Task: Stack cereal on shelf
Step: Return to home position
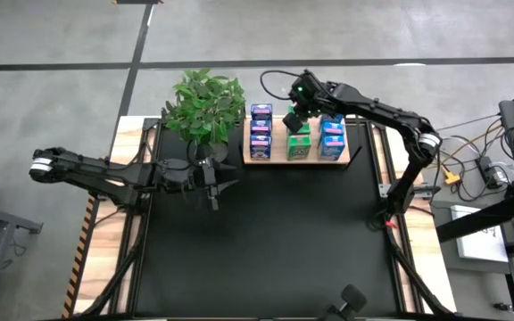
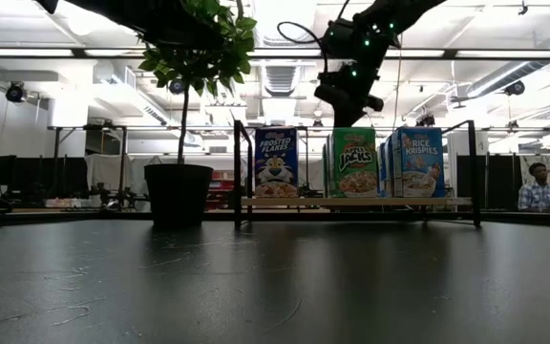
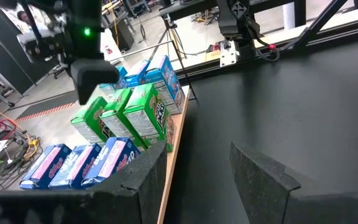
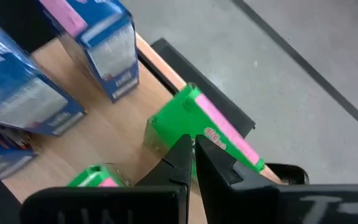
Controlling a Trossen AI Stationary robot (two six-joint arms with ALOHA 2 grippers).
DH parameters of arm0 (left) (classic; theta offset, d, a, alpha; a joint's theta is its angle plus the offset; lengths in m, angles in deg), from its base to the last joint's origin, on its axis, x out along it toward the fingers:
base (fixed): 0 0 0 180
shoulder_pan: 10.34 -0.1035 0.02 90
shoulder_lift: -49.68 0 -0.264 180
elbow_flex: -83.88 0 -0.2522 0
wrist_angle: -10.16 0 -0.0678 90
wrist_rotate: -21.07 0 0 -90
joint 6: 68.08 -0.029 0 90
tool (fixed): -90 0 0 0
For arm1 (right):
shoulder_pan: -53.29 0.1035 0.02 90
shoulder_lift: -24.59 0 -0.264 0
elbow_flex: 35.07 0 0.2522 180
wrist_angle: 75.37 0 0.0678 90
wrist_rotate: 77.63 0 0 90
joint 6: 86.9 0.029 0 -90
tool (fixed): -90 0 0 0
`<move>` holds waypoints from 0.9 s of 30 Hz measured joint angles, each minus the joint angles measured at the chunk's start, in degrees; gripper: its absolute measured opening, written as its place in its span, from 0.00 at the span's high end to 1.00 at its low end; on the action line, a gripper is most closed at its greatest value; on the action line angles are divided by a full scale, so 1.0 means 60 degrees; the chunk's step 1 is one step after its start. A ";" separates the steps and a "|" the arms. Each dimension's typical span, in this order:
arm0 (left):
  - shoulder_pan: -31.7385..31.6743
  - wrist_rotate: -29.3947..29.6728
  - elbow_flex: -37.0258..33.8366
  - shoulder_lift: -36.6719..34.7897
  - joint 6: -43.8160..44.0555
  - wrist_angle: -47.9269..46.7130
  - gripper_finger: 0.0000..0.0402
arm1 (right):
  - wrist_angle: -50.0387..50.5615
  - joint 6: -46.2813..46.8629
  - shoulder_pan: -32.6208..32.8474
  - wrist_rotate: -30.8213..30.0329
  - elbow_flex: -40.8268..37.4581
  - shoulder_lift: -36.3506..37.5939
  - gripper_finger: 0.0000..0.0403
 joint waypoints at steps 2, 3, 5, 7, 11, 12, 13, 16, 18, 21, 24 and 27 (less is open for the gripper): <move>0.0000 0.0000 0.0000 0.0000 -0.0004 0.0000 0.60 | 0.0084 -0.0006 0.0069 -0.0001 0.0121 0.0102 0.97; 0.0000 0.0000 0.0000 0.0000 -0.0004 0.0000 0.60 | 0.0102 -0.0007 0.0115 0.0002 0.0175 0.0161 0.97; 0.0000 0.0000 0.0000 0.0000 -0.0004 -0.0002 0.60 | 0.0140 0.0000 0.0231 0.0002 0.0250 0.0296 0.97; 0.0000 0.0000 0.0000 0.0000 -0.0004 -0.0004 0.60 | 0.0165 -0.0008 0.0384 0.0000 0.0256 0.0486 0.97; 0.0000 0.0000 0.0000 0.0000 -0.0002 -0.0007 0.60 | 0.0299 -0.0152 0.0853 0.0070 0.0256 0.0957 0.97; 0.0000 0.0000 0.0000 0.0000 0.0000 -0.0007 0.60 | 0.0292 -0.0256 0.1009 0.0073 0.0247 0.1089 0.97; 0.0000 0.0000 0.0000 0.0000 -0.0003 -0.0011 0.60 | 0.0228 -0.0375 0.1184 0.0069 0.0199 0.1233 0.97; 0.0000 0.0000 0.0000 0.0000 0.0000 -0.0036 0.60 | -0.0275 -0.0817 0.1884 0.0073 -0.0109 0.1738 0.97; 0.0000 0.0000 0.0000 0.0013 -0.0004 -0.0046 0.60 | -0.0830 -0.1101 0.2437 0.0084 -0.0474 0.2127 0.97; 0.0001 0.0000 0.0000 0.0014 0.0018 -0.0139 0.60 | -0.1626 -0.1590 0.3294 0.0093 -0.1188 0.2777 0.97; 0.0108 -0.0102 0.0000 -0.0029 0.0309 -0.0336 0.60 | -0.2386 -0.1924 0.4080 0.0113 -0.2066 0.3425 0.97; 0.0423 -0.0447 0.0000 -0.0112 0.0537 -0.0881 0.60 | -0.3101 -0.2211 0.4726 0.0249 -0.3092 0.4070 0.97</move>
